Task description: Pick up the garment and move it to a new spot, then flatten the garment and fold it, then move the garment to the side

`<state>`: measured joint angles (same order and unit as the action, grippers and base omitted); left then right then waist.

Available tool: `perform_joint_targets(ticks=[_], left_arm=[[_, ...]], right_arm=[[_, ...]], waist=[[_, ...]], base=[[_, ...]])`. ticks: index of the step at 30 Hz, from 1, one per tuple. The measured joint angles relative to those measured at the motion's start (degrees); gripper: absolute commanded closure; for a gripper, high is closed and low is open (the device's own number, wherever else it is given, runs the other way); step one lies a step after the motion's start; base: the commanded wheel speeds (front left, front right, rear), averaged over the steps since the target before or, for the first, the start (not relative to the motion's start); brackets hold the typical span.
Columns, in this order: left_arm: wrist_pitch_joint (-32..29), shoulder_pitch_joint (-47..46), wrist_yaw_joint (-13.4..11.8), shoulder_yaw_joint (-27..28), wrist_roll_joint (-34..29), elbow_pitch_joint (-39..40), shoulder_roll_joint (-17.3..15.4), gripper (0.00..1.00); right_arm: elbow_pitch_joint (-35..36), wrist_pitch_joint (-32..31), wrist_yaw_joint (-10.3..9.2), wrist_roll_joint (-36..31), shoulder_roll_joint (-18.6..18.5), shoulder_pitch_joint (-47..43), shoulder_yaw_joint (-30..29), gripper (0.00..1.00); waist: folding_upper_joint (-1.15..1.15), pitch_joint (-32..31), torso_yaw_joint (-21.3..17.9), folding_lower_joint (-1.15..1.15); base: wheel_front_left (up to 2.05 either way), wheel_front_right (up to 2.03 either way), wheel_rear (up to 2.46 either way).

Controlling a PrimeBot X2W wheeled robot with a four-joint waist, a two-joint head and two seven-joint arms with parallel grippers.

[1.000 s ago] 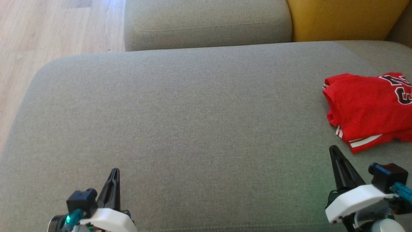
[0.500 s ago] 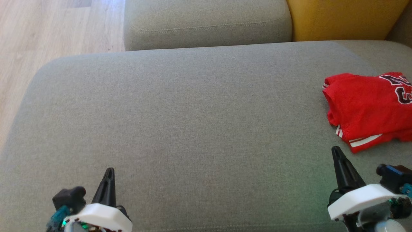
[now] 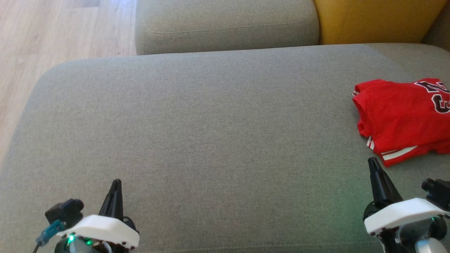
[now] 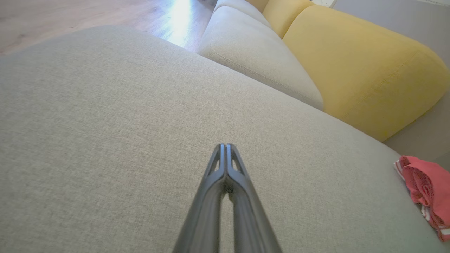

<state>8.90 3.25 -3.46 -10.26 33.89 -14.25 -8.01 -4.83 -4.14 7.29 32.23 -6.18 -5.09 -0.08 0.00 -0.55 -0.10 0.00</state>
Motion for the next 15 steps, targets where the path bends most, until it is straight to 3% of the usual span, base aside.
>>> perform_joint_targets(ticks=[15], left_arm=[[-2.36, -0.41, 1.59, 2.1, 9.27, -0.19, 1.04, 1.0]], right_arm=[[-1.81, -0.43, 0.0, 9.73, 0.31, 1.21, -0.85, 1.0]], waist=[[0.0, 0.12, 0.02, 0.0]], base=[[0.0, 0.0, 0.0]])
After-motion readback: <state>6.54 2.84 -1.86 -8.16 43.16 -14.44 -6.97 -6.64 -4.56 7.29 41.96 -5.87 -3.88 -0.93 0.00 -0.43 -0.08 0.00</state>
